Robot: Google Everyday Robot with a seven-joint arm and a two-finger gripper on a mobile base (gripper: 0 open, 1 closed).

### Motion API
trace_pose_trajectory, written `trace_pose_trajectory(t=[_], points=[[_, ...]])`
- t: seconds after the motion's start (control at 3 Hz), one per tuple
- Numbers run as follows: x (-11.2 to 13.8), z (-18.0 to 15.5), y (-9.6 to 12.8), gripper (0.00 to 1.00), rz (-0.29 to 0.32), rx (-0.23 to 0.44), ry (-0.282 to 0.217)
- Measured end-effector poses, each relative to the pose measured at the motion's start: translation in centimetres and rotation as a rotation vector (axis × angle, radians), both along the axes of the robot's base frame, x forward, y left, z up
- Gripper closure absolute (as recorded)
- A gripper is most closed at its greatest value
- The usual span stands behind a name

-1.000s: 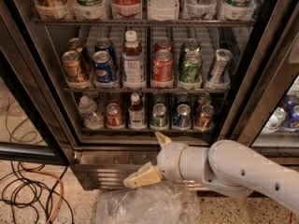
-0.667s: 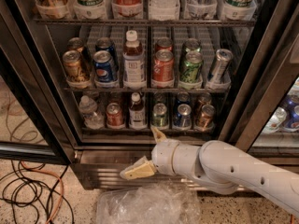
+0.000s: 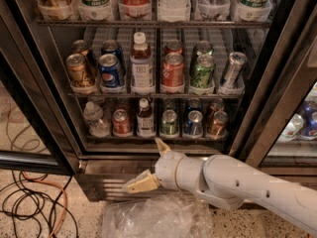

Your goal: Pick coke can from bottom shelf of fridge

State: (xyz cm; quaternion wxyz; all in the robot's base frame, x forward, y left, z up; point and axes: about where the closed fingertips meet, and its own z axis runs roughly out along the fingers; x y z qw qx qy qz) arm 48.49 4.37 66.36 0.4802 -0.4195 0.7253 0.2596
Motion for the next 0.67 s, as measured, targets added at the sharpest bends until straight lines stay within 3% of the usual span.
trace_pose_trajectory(t=[0.33,0.67], points=[[1.95,-1.58,3.16,0.0,0.006,0.03,-0.045],[1.97,-2.23,3.21,0.19,0.0,0.039,-0.033]])
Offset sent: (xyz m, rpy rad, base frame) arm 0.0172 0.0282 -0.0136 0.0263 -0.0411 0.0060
